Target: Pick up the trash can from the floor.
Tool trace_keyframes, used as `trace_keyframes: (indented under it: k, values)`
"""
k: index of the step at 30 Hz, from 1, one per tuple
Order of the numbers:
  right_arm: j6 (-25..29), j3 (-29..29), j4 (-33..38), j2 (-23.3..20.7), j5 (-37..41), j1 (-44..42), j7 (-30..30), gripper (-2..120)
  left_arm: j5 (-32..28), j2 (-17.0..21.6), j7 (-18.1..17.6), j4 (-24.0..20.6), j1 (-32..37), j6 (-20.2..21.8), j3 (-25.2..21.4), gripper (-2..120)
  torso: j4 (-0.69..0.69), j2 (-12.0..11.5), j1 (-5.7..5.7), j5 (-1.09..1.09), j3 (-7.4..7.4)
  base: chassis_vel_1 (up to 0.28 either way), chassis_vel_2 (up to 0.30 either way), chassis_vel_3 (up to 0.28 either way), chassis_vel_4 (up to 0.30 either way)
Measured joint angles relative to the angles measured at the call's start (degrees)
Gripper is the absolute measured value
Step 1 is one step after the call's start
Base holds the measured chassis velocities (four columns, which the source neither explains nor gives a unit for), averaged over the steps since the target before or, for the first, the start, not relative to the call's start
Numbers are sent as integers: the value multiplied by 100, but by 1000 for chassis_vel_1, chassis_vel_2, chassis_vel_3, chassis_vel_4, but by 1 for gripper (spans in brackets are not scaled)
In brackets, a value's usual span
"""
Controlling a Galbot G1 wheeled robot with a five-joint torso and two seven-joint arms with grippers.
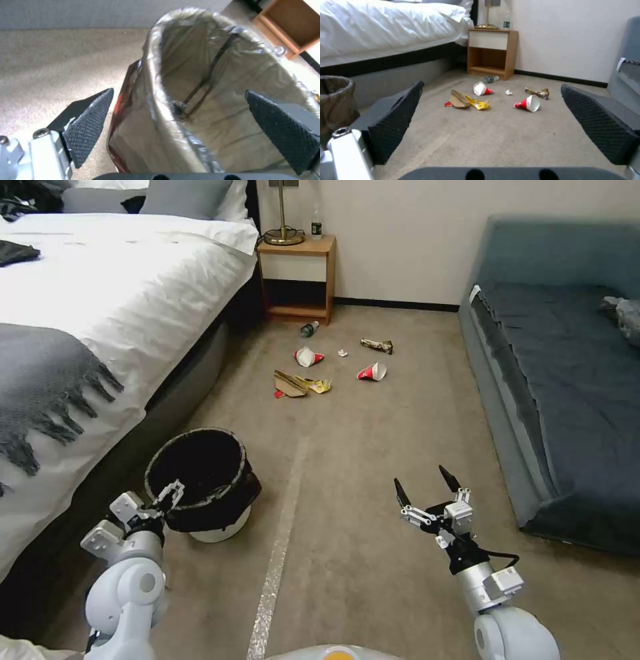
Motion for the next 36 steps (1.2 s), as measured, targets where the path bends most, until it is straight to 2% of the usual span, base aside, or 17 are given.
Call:
trace_keyframes:
  k: [4, 8, 9, 11, 13, 15, 19, 21, 22, 27, 36]
  values:
    - [8, 10, 7, -4, 14, -1, -25, 100, -55, -24, 50, 298, -162, 41, -8, 92, -1, 0, 0, 0, 0, 0, 0, 0, 0]
    - [25, 8, 20, 3, 5, -18, -45, 100, -68, -48, 106, 544, -255, 58, -7, 77, 0, 0, 0, -1, 0, 0, 0, 0, 0]
    - [25, 8, 20, 3, 5, -18, -45, 100, -68, -48, 106, 544, -255, 58, -7, 77, 0, 0, 0, -1, 0, 0, 0, 0, 0]
    - [45, 17, 17, 4, -1, -25, -50, 100, -71, -58, 161, 608, -276, 36, -6, 66, 0, 0, 0, 3, -1, 0, 0, 0, 0]
    - [48, 22, 15, 4, -2, -26, -53, 100, -71, -60, 165, 617, -280, 24, -5, 63, 0, 0, -1, 3, 0, 0, 0, 0, 0]
    - [51, 29, 14, 3, -5, -23, -61, 100, -56, -54, 176, 646, -287, -29, -8, 49, 1, 0, 0, 2, 0, 0, 0, 0, 0]
    - [51, 27, 14, 6, -8, -13, -64, 100, -33, -40, 177, 647, -282, -48, -7, 41, 1, 0, -1, 0, 0, 0, 0, 0, 0]
    - [50, 14, 14, 18, -27, 1, -66, 100, -10, -23, 177, 645, -271, -67, -7, 29, 1, 0, 0, -1, 0, 0, 0, 0, 0]
    - [50, 14, 14, 18, -27, 1, -66, 100, -10, -23, 177, 645, -271, -67, -7, 29, 1, 0, 0, -1, 0, 0, 0, 0, 0]
    - [50, -11, 15, 39, -56, 13, -68, 100, 52, -3, 189, 634, -241, -113, -7, 7, 0, 0, 0, -2, 0, 0, 0, 0, 0]
    - [53, -8, 18, 29, -64, -6, -69, 100, 302, 17, 301, 497, -148, -314, 21, 4, -1, 0, 0, -3, 1, 0, 0, 0, 0]
